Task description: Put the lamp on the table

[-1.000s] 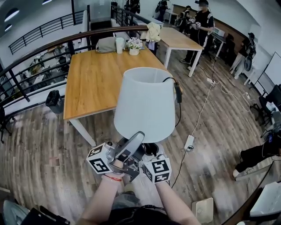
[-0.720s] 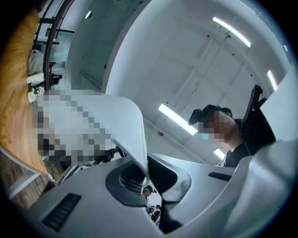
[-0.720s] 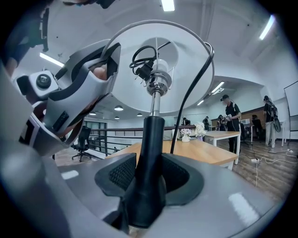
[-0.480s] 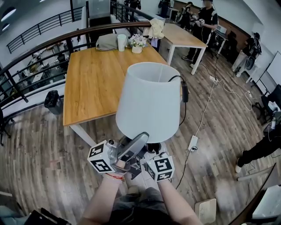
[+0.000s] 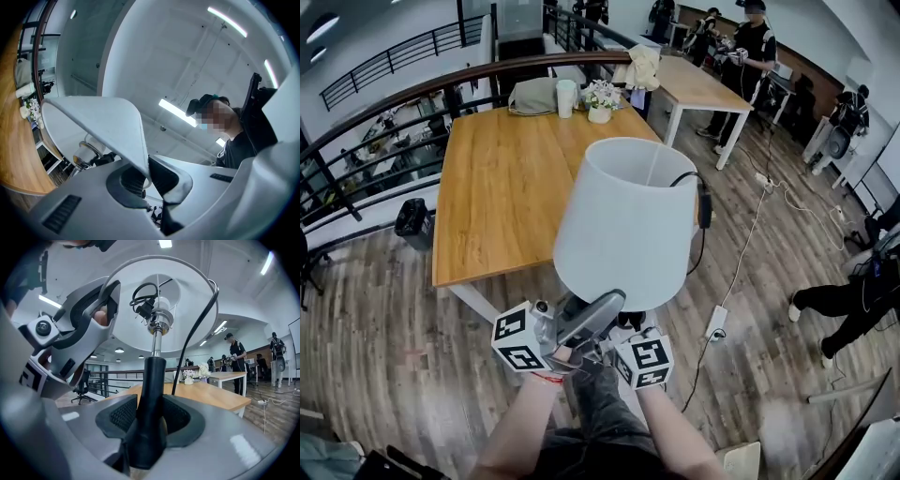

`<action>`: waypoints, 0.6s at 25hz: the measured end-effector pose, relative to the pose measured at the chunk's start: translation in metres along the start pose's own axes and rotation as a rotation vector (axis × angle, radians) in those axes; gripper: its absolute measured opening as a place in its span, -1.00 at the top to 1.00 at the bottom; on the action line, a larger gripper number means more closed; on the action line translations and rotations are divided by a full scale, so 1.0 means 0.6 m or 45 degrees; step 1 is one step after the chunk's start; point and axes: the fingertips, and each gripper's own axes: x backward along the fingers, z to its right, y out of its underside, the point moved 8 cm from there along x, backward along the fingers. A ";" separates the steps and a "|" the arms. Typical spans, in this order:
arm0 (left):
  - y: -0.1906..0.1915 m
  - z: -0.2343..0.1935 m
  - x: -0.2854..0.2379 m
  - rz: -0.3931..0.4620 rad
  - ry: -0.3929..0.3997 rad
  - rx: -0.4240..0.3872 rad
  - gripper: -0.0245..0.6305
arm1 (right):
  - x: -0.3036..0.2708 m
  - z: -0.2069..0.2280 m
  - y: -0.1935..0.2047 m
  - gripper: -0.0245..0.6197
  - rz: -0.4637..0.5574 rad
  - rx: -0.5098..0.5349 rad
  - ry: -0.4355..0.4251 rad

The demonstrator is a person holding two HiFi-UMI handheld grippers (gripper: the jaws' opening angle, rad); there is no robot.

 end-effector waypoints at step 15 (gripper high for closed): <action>-0.065 -0.212 -0.048 0.017 -0.070 -0.015 0.91 | -0.187 0.134 -0.015 0.38 -0.046 -0.011 -0.053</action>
